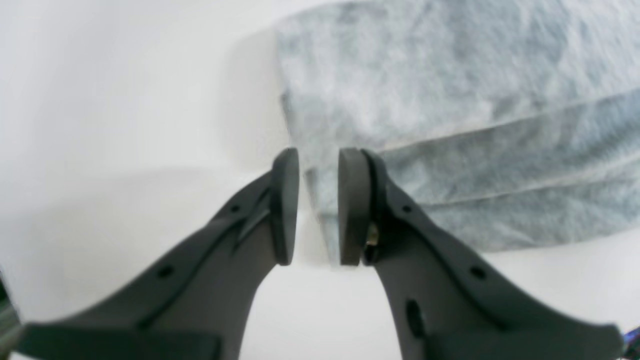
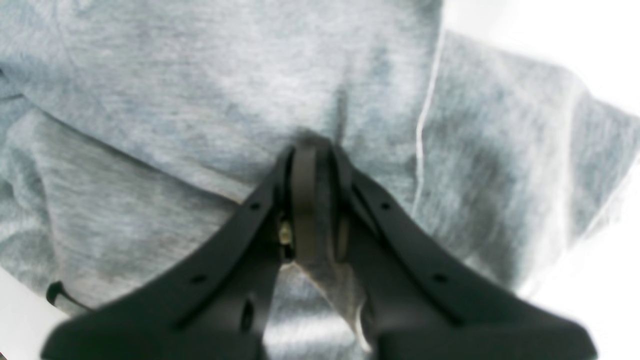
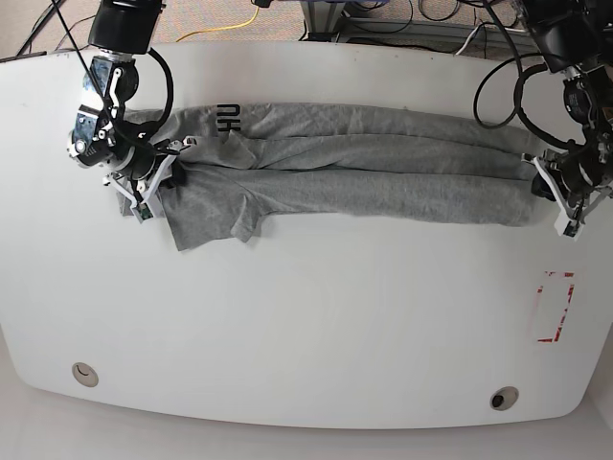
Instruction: Layout the t-shirt on the table in an organized manner, then fold the t-shirt properly
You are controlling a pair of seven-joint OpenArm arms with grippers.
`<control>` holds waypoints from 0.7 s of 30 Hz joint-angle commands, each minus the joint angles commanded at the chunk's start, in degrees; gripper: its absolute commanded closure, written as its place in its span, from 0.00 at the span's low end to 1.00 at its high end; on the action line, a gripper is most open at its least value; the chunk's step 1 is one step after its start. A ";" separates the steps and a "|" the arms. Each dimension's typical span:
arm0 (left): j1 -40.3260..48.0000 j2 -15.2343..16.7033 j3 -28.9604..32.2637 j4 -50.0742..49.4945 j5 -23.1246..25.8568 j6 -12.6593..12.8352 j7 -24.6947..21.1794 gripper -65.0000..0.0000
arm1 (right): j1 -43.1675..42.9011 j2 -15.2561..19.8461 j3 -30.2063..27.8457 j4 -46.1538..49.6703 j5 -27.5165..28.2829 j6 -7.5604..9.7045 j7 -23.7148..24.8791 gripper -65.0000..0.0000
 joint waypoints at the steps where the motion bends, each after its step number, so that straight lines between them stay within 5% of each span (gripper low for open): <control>1: -0.09 0.00 -0.35 -0.09 0.00 0.00 0.00 0.65 | 0.00 0.00 -0.09 0.00 0.00 0.00 0.00 0.92; 3: -2.46 0.00 -1.05 -0.70 0.26 0.00 0.00 0.48 | 0.00 0.00 -0.09 0.00 0.00 0.00 0.00 0.92; 5: -4.22 0.00 -1.05 -2.20 0.35 0.00 0.00 0.41 | 0.00 0.00 -0.09 0.00 0.00 0.00 0.00 0.92; 12: -13.54 0.00 -0.70 -16.09 0.35 0.00 -0.70 0.40 | 0.00 0.00 -0.09 0.00 0.00 0.00 0.00 0.92; 21: -19.16 -0.18 6.33 -31.30 0.09 0.00 -8.79 0.40 | 0.00 0.00 -0.09 0.00 0.00 0.00 0.00 0.92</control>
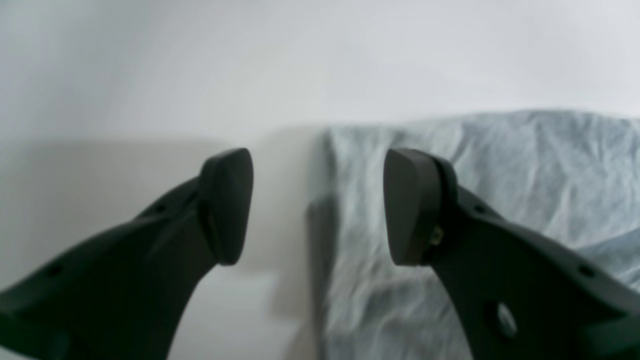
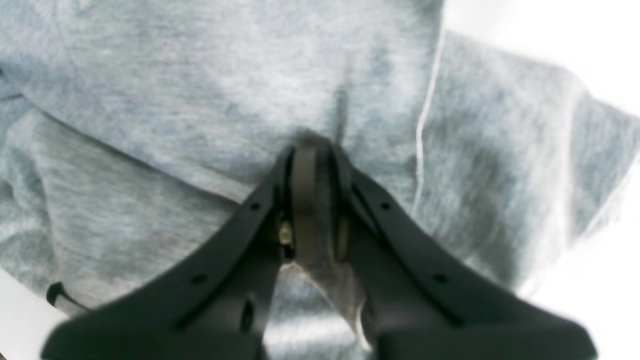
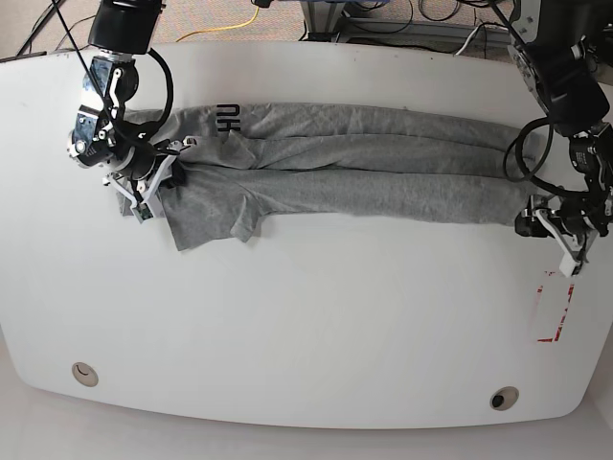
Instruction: Layout the t-shirt on the table in an organized manner, then fold the t-shirt properly
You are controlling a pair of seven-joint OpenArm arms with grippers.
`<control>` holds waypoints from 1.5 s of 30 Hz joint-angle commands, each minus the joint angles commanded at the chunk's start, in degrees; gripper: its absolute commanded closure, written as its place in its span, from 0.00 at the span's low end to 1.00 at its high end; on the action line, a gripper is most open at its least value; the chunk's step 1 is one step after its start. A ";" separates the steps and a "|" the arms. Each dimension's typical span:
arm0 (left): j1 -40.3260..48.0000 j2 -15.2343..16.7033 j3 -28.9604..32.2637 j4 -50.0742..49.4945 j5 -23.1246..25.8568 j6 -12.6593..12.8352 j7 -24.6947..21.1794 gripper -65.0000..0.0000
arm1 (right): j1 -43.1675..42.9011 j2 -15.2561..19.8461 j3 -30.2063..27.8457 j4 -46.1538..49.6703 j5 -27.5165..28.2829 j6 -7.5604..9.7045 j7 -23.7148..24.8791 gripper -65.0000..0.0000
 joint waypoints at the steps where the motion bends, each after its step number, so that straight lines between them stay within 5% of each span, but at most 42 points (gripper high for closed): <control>1: -0.26 0.00 0.97 -0.62 0.00 0.00 -0.44 0.40 | 0.00 0.09 0.00 0.00 0.00 0.00 0.00 0.92; 36: 3.60 0.26 6.68 -1.05 0.35 0.84 -4.04 0.40 | 0.00 -0.18 0.18 0.00 0.00 0.00 0.00 0.92; 39: 3.60 0.26 6.68 -1.05 0.35 0.84 -4.31 0.54 | 0.00 -0.09 0.18 0.00 0.00 0.00 0.00 0.92; 43: 3.60 0.26 6.68 -1.05 0.26 0.57 -4.48 0.91 | 0.00 0.00 0.18 0.00 0.00 0.00 0.00 0.92; 45: 3.60 0.26 6.42 -0.88 0.00 0.57 -4.48 0.93 | 0.00 0.09 0.18 0.00 0.00 0.00 0.00 0.92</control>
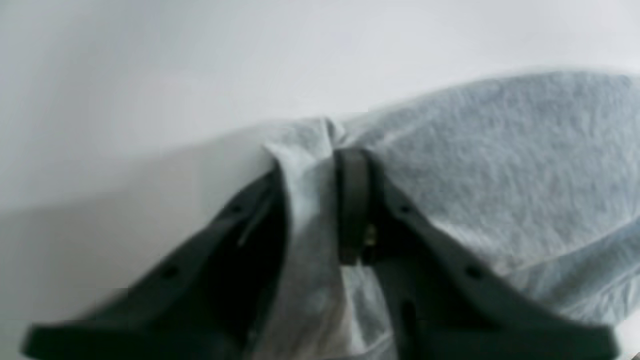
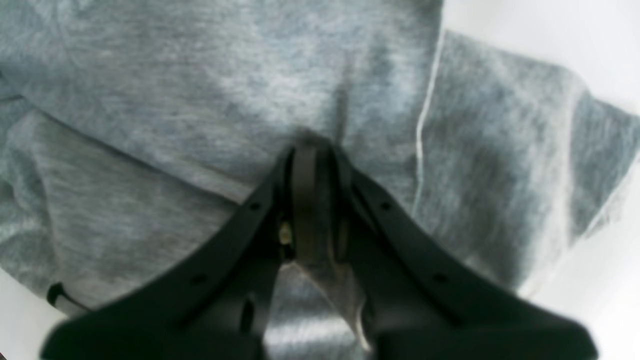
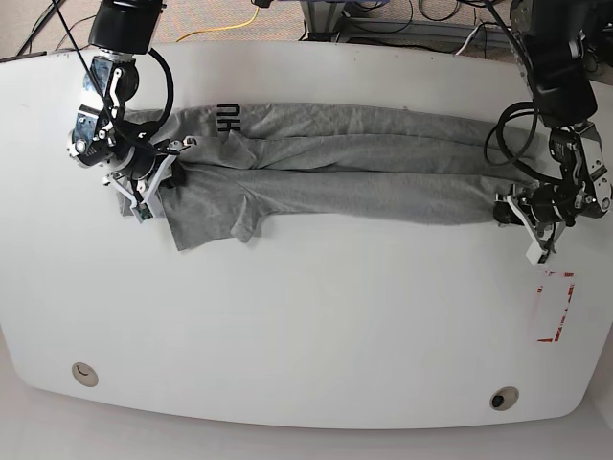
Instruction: Layout the t-shirt on the table in an organized manner, then fold the t-shirt properly
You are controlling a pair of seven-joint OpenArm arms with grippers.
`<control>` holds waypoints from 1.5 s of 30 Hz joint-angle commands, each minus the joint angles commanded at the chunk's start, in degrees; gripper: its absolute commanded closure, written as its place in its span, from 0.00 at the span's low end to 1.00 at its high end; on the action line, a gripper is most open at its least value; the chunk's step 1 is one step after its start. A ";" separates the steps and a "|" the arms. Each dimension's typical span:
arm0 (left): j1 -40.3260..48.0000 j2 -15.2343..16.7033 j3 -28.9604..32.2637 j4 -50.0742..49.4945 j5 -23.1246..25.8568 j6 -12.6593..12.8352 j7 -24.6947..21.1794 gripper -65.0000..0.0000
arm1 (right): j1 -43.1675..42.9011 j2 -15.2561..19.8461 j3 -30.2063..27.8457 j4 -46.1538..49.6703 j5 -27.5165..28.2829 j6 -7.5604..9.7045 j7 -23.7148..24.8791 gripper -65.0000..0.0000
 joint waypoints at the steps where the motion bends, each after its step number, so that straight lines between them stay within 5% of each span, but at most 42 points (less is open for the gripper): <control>1: 0.00 0.00 -0.09 0.09 0.00 -0.09 0.00 0.93 | 0.00 0.00 0.00 0.00 0.00 0.00 0.00 0.92; 13: 0.00 -0.09 -3.69 0.62 -0.09 -0.09 0.26 0.94 | 0.00 0.09 0.00 0.00 0.00 0.00 0.00 0.92; 39: 16.53 0.09 -8.53 31.65 -0.26 -0.57 10.20 0.93 | 0.18 -0.09 -0.09 0.00 -0.09 0.00 0.00 0.92; 45: 20.13 -0.09 -10.64 34.64 -4.57 -0.57 10.20 0.93 | 0.18 -0.26 -0.18 0.00 -0.09 0.00 0.00 0.92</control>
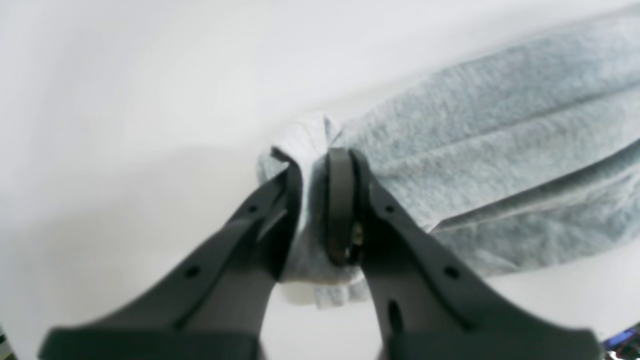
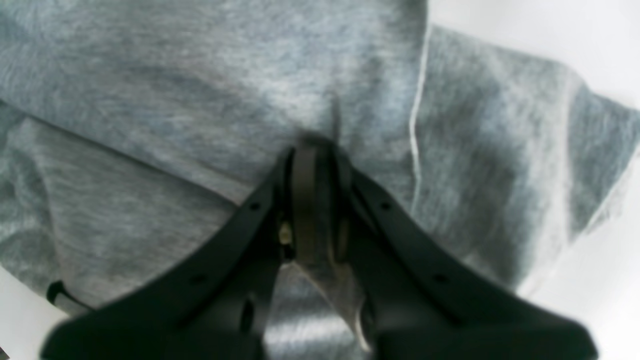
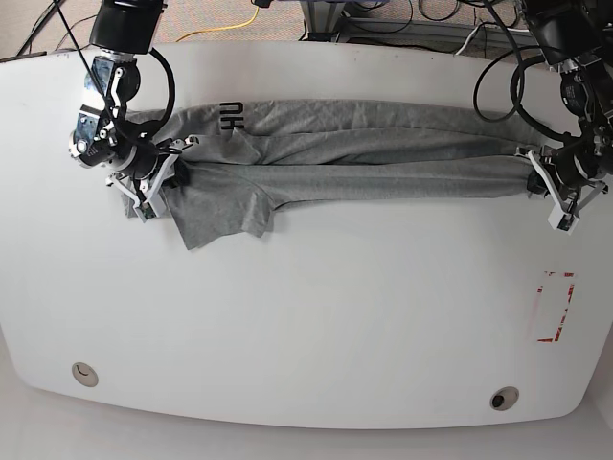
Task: Layout the t-shirt on the table in an organized manner, then fold the t-shirt properly
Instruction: 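Pull the shirt end away from the right gripper with the left gripper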
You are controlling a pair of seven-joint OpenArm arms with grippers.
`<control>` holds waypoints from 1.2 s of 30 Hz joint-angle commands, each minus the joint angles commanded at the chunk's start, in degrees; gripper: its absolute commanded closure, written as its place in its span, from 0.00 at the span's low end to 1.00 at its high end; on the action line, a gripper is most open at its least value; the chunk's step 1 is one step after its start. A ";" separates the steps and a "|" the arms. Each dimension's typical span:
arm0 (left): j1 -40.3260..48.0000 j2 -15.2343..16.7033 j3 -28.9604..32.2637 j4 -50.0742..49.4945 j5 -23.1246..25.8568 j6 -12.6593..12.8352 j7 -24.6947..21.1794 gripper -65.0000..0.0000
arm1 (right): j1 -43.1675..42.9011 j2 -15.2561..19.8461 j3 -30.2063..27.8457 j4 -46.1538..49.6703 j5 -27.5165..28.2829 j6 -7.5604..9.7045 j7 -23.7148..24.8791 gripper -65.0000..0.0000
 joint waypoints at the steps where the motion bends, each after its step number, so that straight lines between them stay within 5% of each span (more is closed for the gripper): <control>1: 0.35 0.00 -0.35 0.26 -0.26 0.00 0.00 0.93 | 0.00 0.00 0.00 0.00 0.00 0.00 0.00 0.92; 17: 7.56 -0.18 -0.88 5.98 -0.79 0.00 0.00 0.92 | 0.09 0.00 0.00 0.00 0.00 0.00 0.00 0.92; 27: 10.73 -0.26 -1.23 5.89 -0.53 0.00 0.00 0.52 | 0.09 0.00 0.00 0.00 0.00 0.00 0.00 0.92; 36: 11.52 -2.37 -5.27 6.15 -0.97 0.00 0.35 0.47 | 0.09 0.00 0.00 0.00 0.00 0.00 0.00 0.92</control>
